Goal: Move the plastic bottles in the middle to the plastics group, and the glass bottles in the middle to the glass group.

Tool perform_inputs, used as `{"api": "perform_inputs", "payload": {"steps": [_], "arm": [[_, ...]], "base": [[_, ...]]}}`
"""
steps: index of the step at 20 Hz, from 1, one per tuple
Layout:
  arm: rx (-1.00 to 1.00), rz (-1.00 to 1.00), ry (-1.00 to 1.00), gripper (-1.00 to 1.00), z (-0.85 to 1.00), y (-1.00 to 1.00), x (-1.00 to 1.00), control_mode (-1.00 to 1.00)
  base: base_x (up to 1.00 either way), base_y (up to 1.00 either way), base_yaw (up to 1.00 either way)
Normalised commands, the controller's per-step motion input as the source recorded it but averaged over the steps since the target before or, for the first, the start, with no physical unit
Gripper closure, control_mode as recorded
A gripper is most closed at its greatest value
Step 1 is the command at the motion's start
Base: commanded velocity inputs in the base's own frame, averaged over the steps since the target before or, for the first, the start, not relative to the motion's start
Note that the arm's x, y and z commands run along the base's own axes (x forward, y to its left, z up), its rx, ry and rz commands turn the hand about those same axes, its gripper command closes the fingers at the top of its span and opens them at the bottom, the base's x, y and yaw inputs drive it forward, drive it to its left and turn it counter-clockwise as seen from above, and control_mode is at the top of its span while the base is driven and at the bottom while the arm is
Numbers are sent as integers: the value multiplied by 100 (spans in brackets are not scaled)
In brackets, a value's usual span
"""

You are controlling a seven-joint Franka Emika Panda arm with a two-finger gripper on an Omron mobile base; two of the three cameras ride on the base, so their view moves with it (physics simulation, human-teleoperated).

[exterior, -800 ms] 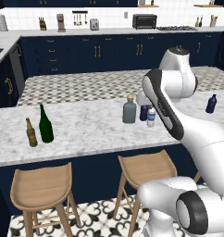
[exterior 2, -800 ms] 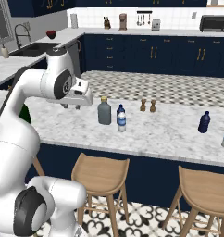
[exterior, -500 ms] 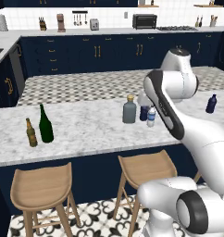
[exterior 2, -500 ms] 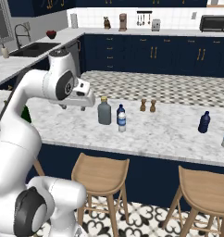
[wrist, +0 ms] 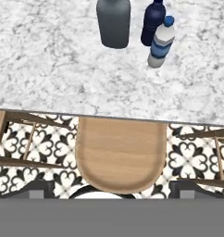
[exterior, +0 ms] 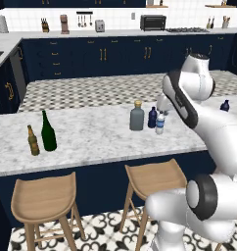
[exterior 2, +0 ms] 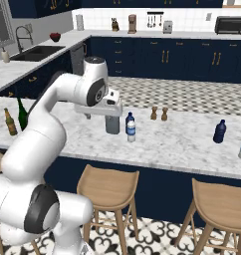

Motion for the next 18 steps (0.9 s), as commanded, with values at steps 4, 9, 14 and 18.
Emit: {"api": "perform_inputs", "payload": {"steps": [4, 9, 14, 18], "arm": [[4, 9, 19, -100, -6, -48, 61, -100], [-10, 6, -11, -100, -38, -10, 46, -100], [-7, 3, -20, -100, -48, 0, 43, -100], [0, 2, -6, -100, -62, 0, 32, -100]], "base": [[0, 0, 0], [0, 0, 0], [0, 0, 0], [0, 0, 0]]}}
